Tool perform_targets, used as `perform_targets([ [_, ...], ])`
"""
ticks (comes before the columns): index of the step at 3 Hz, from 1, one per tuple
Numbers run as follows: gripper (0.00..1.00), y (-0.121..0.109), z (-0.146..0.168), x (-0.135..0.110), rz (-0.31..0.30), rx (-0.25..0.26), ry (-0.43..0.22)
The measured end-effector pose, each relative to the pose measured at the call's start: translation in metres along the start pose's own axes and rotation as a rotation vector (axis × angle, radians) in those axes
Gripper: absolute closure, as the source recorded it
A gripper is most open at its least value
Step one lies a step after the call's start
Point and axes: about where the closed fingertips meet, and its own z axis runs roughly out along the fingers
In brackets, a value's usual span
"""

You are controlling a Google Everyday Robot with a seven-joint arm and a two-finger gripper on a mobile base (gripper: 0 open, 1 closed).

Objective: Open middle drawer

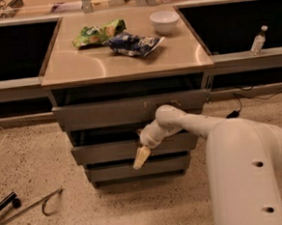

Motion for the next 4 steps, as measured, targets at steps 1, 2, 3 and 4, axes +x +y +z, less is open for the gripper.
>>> perform_targets([
  [1,0.0,-0.017,0.023,-0.002,-0.002,-0.023,0.006],
  [2,0.0,-0.015,0.026,-0.005,0.0,-0.04,0.005],
  [3,0.0,0.012,0.011,-0.004,0.019,-0.06,0.012],
  [4,0.0,0.052,0.011,-0.005,0.013,-0.134,0.024],
])
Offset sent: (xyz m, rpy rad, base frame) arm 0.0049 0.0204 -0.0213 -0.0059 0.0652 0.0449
